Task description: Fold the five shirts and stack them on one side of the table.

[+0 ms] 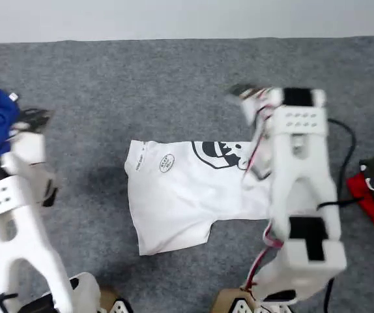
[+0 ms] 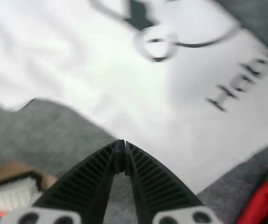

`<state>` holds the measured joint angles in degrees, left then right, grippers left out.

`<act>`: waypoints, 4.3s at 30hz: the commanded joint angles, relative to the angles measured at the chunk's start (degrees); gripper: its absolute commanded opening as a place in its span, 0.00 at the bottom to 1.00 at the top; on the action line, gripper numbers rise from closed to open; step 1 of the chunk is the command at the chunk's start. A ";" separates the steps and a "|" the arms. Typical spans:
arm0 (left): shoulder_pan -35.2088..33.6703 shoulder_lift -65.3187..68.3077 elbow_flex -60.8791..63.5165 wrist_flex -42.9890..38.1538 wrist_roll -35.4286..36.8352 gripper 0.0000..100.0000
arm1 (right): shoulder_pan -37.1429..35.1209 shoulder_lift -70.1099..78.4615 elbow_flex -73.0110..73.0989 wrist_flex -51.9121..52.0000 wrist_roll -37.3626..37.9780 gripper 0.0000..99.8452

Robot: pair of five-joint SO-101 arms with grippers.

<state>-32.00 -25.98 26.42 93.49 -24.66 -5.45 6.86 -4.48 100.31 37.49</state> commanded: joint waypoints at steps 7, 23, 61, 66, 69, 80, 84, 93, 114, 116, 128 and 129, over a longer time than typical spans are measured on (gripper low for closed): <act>-17.41 -1.32 -1.45 -2.20 -5.45 0.04 | -23.08 -11.21 19.69 -4.00 0.97 0.01; -27.08 -1.32 8.13 -10.64 -7.47 0.04 | -34.07 5.58 21.98 -18.42 -2.46 0.01; -26.81 -1.32 11.56 -19.08 -7.38 0.04 | -42.07 3.91 13.54 -15.52 -6.68 0.12; -26.81 -1.32 11.56 -19.16 -7.38 0.04 | -42.07 8.40 9.41 -17.45 -6.68 0.12; -26.81 -1.32 11.56 -19.16 -7.38 0.04 | -42.07 12.70 6.24 -18.07 -6.68 0.12; -26.81 -1.32 11.56 -19.16 -7.38 0.04 | -42.07 20.00 -5.27 -7.78 -7.12 0.13; -26.81 -1.32 11.56 -19.16 -7.38 0.04 | -42.33 15.96 -6.42 -3.56 -8.26 0.13; -26.81 -1.32 11.56 -20.04 -7.38 0.04 | -42.95 10.59 -3.43 2.07 -9.32 0.12; -26.73 -1.32 12.79 -20.57 -7.38 0.04 | -43.65 5.49 18.64 -14.73 -9.14 0.12; -26.73 -1.41 14.02 -21.27 -7.38 0.04 | -43.65 5.58 18.64 -15.25 -9.05 0.12; -26.81 -1.76 15.52 -21.71 -7.38 0.04 | -43.65 13.58 18.46 -18.33 -9.14 0.12; -26.81 -1.76 15.52 -21.71 -7.38 0.04 | -43.65 13.58 18.37 -18.33 -9.14 0.12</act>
<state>-58.81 -25.98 42.24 72.84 -31.87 -48.53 20.04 14.07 82.99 28.53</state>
